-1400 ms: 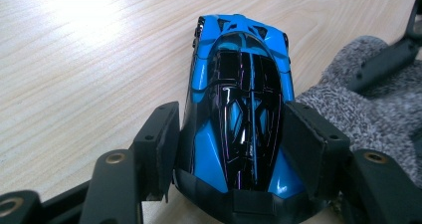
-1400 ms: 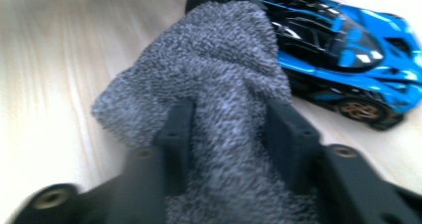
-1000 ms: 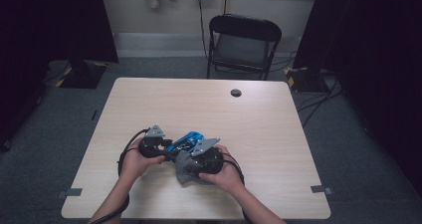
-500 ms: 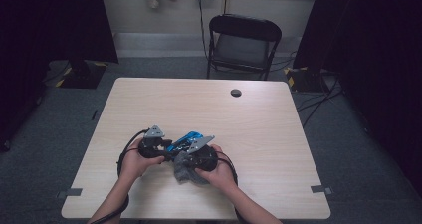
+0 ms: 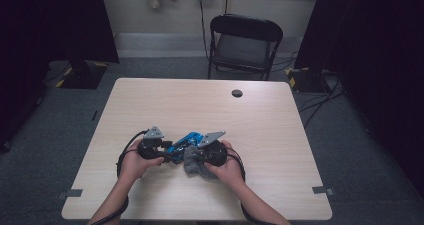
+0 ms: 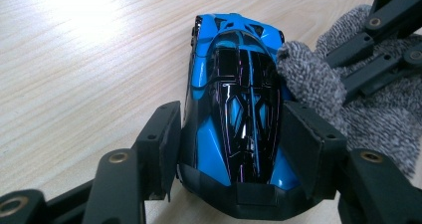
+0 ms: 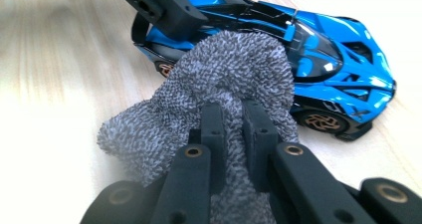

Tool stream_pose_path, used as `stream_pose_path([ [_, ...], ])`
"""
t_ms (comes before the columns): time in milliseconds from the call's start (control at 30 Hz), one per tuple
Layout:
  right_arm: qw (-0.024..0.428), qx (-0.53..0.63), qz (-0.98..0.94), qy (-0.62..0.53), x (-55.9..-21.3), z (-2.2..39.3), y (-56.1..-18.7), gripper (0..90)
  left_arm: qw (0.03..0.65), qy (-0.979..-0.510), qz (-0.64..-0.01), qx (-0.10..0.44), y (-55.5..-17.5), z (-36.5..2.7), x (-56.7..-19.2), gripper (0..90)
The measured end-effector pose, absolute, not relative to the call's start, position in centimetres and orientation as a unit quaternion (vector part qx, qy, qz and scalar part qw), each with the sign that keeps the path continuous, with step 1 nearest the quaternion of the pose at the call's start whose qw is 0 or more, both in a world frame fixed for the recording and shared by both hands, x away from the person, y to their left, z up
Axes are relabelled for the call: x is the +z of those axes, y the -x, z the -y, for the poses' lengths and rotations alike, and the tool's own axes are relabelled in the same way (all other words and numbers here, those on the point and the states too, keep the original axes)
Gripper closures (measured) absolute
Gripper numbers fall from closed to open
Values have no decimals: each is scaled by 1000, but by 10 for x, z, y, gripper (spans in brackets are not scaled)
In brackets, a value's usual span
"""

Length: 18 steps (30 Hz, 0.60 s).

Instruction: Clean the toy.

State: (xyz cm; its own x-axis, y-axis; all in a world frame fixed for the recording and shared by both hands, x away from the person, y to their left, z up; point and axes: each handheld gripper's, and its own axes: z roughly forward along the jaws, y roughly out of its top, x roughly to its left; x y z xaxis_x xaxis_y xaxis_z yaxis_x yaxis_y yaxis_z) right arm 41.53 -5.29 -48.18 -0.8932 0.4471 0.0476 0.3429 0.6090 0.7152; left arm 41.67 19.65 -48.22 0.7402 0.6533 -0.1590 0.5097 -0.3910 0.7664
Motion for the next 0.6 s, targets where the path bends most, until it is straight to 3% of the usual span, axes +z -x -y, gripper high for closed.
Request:
stream_pose_path([
  [600, 80, 377, -891, -240, -480, 65, -424, 821, 424, -831, -349, 85, -416, -197, -482, 432],
])
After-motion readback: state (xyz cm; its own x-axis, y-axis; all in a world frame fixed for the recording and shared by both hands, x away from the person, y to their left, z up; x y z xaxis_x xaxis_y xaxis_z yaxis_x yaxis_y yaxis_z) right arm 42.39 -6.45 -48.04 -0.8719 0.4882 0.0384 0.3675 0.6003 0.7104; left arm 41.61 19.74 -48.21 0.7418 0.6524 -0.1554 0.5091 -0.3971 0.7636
